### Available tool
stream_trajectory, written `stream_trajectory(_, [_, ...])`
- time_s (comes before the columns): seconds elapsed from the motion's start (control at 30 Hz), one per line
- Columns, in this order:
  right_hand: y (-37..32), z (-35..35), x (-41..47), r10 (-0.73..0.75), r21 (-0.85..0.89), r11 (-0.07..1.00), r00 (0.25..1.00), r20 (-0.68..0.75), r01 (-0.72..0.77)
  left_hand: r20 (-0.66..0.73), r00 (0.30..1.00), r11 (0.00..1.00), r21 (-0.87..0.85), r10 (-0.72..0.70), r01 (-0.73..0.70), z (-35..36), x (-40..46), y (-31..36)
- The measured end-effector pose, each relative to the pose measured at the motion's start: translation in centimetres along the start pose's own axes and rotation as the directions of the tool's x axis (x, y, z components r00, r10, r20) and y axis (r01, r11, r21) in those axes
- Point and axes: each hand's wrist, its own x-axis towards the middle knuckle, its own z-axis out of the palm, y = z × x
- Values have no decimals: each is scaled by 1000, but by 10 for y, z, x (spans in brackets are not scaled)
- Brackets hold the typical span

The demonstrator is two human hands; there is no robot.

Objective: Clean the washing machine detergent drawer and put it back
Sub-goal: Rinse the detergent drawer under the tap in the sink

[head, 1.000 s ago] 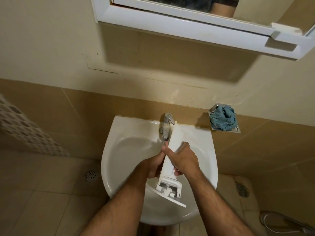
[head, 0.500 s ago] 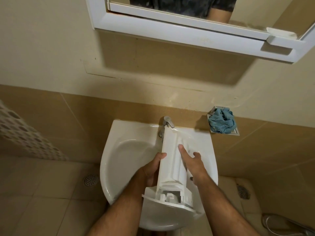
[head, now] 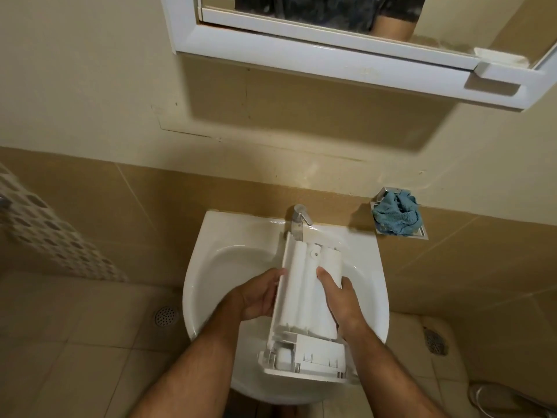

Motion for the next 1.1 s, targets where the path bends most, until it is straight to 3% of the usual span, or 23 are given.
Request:
stream_trajectory(0.4, [4,7,0,26,-361,933,997,70,1,-26,1000,998,-55,7,-9,-8,-7,-24])
stream_trajectory(0.57, [-4,23,11,-17,-440,896,993,113,65,-153,987,993,-101,46,-62,-7,-8,-29])
stream_trajectory(0.83, [-5,29,23,-37,-409,903,971,236,134,-359,905,933,-187,226,-307,6,2,-40])
stream_trajectory(0.97, [-6,27,23,3,-458,881,965,263,122,-464,859,935,-153,218,-320,14,9,-46])
stream_trajectory(1.1, [-14,23,24,55,-567,816,959,279,118,-500,845,914,-224,190,-338,20,12,-54])
